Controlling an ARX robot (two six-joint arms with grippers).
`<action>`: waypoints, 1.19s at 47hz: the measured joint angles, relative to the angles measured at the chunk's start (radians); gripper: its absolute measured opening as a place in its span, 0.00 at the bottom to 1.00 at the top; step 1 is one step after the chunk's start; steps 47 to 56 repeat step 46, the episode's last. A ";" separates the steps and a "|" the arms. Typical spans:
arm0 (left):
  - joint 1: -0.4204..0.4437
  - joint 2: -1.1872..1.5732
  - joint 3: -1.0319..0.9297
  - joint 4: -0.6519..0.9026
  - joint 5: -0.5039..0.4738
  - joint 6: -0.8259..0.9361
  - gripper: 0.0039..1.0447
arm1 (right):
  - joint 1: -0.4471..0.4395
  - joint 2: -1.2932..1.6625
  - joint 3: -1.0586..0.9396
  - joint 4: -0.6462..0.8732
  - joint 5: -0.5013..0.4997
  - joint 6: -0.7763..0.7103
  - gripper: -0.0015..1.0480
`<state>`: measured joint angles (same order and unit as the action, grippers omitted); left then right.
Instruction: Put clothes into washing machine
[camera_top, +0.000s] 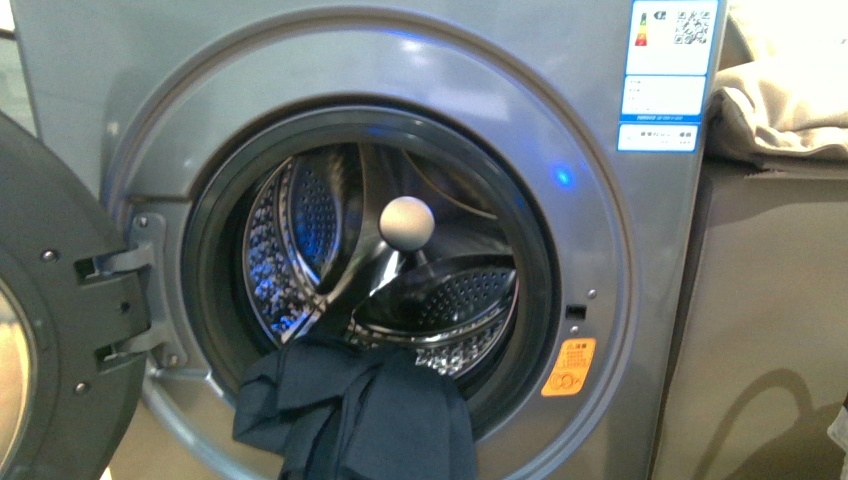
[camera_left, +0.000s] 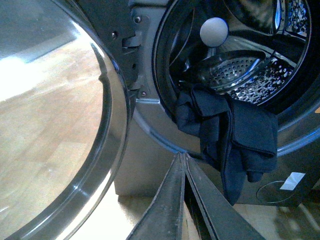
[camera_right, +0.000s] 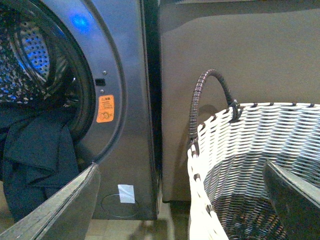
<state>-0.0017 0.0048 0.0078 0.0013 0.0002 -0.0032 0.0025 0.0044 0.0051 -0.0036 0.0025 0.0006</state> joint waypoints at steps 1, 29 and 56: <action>0.000 0.000 0.000 0.000 0.000 0.000 0.03 | 0.000 0.000 0.000 0.000 0.000 0.000 0.93; 0.000 -0.001 0.000 -0.001 0.000 0.000 0.03 | 0.000 0.000 0.000 0.000 0.000 0.000 0.93; 0.000 -0.001 0.000 -0.001 0.000 0.000 0.44 | 0.000 0.000 0.000 0.000 0.000 0.000 0.93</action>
